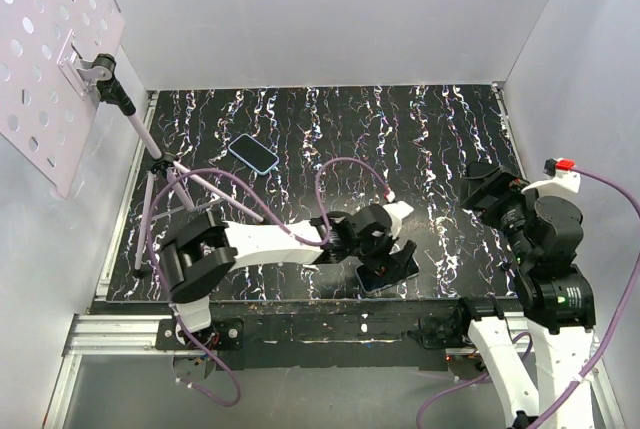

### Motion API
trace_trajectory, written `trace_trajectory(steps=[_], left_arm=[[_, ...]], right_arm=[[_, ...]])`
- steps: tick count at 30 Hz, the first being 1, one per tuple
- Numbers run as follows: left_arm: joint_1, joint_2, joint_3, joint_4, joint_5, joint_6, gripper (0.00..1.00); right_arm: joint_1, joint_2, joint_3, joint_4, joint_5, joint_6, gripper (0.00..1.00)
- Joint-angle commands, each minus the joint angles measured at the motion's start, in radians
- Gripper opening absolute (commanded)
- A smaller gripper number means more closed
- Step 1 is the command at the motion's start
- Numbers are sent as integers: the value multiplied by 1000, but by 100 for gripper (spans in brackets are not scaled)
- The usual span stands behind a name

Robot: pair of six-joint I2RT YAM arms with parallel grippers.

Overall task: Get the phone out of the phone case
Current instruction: Pick up the phone at the center of the board.

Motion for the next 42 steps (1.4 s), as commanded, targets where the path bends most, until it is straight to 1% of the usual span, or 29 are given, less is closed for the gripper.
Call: trace_trajectory(steps=[1,6,9,11,15,20,25,33,37,42], left_arm=[[-39,85,117,-144,13,40,99],[-53,168,183,-219,-31,42,100],[-65,192,215,-256,-67,54,100],[-81,206,232,-277,-122,80,100],[-111,212,267,-329,-200,112,100],[-115,197,276,-358,-251,164,100],[-115,227,296,-392,-256,219,100],[-116,301,341,-412,-219,232,100],[-116,344,364,-438,-236,236,99],[-116,370,346,-451,-263,233,100]], right_arm=[[-5,-24,47,0,33,-36,100],[-2,-18,41,-1,26,-36,100],[-2,-10,39,0,19,-36,100],[-2,-8,36,3,19,-34,100],[-2,-1,28,11,13,-33,100],[-2,1,16,14,8,-28,100],[-2,-2,7,17,7,-25,100],[-4,-13,7,13,11,-28,100],[-4,-13,7,10,5,-27,100],[-4,-16,13,-3,8,-28,100]])
